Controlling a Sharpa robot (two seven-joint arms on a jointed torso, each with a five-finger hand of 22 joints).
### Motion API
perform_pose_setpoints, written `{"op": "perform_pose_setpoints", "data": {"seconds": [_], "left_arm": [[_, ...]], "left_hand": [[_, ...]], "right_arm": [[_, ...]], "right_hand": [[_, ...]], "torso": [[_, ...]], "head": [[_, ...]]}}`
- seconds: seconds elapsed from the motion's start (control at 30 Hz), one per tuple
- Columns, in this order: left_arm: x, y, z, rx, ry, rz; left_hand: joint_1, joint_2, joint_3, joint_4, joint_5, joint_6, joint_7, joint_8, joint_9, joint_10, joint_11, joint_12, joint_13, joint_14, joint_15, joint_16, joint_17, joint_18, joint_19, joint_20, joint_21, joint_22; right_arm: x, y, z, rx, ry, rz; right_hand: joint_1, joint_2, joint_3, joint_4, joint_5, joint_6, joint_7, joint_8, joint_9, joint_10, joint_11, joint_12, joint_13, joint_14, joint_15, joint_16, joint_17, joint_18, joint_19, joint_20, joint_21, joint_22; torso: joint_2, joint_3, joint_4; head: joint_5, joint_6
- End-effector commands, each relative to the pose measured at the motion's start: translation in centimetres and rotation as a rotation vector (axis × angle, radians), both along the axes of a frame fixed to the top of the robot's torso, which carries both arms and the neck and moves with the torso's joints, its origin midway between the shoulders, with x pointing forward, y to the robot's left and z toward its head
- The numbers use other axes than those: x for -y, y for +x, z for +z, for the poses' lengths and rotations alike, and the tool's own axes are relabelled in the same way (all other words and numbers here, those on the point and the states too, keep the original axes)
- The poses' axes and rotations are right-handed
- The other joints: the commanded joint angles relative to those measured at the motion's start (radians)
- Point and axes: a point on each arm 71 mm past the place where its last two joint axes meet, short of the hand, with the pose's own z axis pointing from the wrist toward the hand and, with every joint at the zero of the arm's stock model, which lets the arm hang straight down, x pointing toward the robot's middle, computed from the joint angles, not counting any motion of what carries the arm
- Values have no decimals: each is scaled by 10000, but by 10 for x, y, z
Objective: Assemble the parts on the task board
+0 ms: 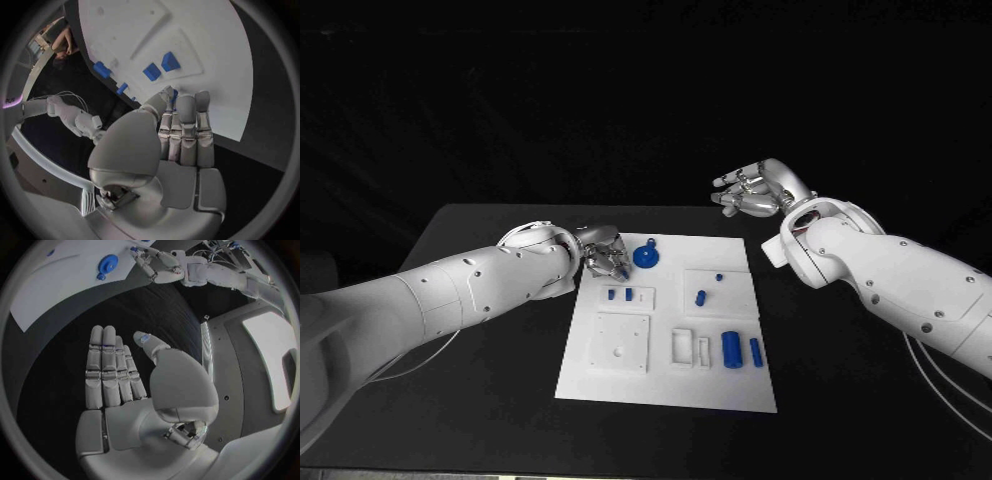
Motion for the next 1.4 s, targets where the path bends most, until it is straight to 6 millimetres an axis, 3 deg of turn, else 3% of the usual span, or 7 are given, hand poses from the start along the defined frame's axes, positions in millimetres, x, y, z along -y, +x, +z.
{"op": "perform_pose_setpoints", "data": {"seconds": [0.03, 1.27, 1.4], "left_arm": [[3, -1, -2, -97, 5, -120], [14, -12, -17, -276, 1551, -977], [13, -12, -17, -201, 1424, -896]], "left_hand": [[-6, 86, -4, -47, 25, 37, -2, 21, 13, 27, 0, 32, 21, 78, 15, -68, 8, 113, 38, -5, -30, 204], [-40, 83, -188, -41, -52, 32, -2, 19, 8, -12, 1, 35, 22, 4, 26, -102, 37, 75, -56, 12, -23, 198], [-23, 61, -245, -53, -66, -343, 63, -3, -38, -84, 39, 33, 21, -17, 51, -112, 40, 64, -52, 29, -63, 194]], "right_arm": [[-1, 0, 0, 48, -4, 131], [-2, 1, -1, -16, -19, 170], [-2, 1, -1, -65, -37, 191]], "right_hand": [[-86, -8, -13, 61, 53, -16, 59, 5, -4, -8, 5, -32, -13, 28, 39, -5, 14, 62, -80, -17, 25, -8], [-86, -4, -8, 52, 63, -17, 59, 5, -5, -9, 5, -31, -12, 24, 40, -8, 12, 63, -99, -18, 115, -126], [-86, -4, -8, 52, 63, -17, 59, 5, -5, -9, 5, -31, -12, 24, 40, -8, 12, 63, -99, -18, 115, -126]], "torso": [[-2, 7, -3], [-4, 1, -6], [-6, 2, -1]], "head": [[-1, -1], [-40, -25], [-49, -15]]}}
